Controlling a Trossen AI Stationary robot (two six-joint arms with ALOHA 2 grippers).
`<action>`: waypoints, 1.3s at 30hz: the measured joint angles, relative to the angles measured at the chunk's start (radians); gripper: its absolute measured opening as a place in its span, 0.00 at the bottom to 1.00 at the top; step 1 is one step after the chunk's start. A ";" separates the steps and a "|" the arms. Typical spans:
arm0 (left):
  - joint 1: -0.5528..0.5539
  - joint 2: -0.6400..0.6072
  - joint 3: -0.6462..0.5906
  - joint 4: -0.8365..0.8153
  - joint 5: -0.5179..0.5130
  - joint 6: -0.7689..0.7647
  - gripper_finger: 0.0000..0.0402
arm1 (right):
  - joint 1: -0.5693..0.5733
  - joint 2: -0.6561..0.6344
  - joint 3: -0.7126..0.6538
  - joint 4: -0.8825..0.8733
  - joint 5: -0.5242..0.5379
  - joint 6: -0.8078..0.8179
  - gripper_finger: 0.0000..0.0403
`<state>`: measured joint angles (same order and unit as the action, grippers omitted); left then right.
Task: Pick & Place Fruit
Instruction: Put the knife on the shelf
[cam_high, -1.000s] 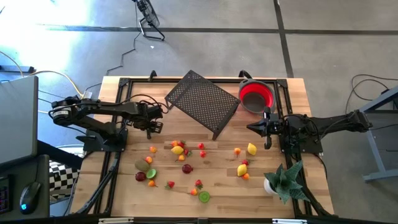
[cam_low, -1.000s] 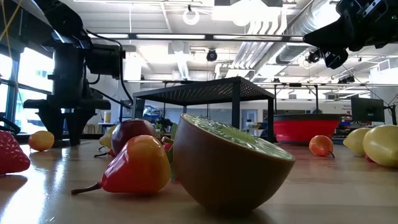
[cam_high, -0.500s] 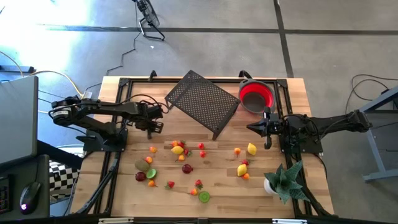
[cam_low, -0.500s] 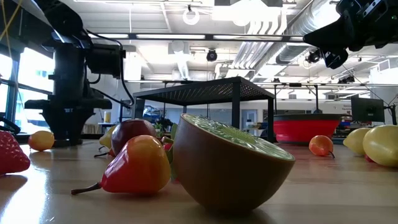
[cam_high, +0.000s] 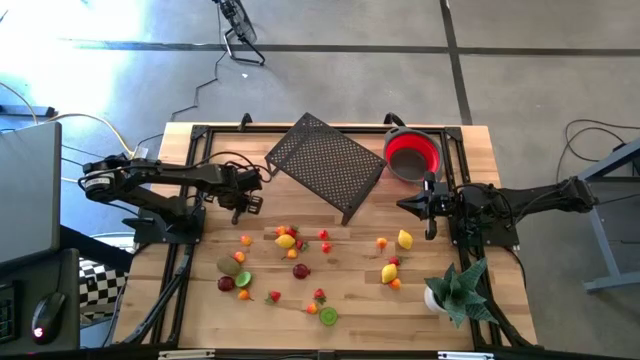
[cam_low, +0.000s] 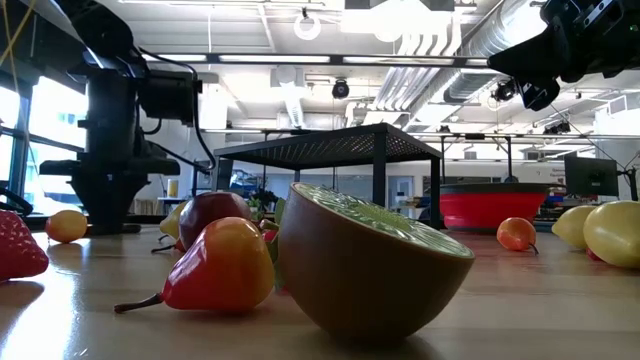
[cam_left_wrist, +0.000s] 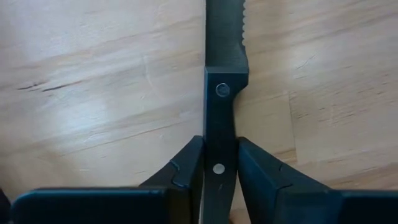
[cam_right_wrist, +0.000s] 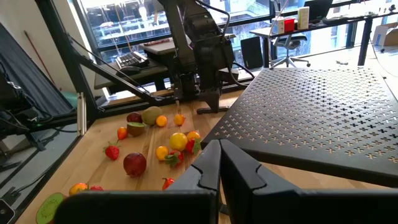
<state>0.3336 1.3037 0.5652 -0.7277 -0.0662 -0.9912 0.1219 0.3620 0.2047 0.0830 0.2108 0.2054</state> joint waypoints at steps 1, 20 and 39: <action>0.000 0.000 0.000 0.000 -0.003 0.008 0.18 | 0.000 0.000 0.000 0.000 0.000 0.000 0.01; 0.000 -0.234 -0.004 -0.119 -0.083 0.008 0.18 | 0.000 0.000 0.000 0.000 0.000 0.000 0.01; 0.000 -0.462 0.245 -0.195 -0.207 0.170 0.18 | 0.000 0.000 0.000 0.003 0.000 0.000 0.01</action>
<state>0.3336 0.8417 0.8104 -0.9227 -0.2728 -0.8212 0.1219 0.3619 0.2050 0.0856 0.2108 0.2054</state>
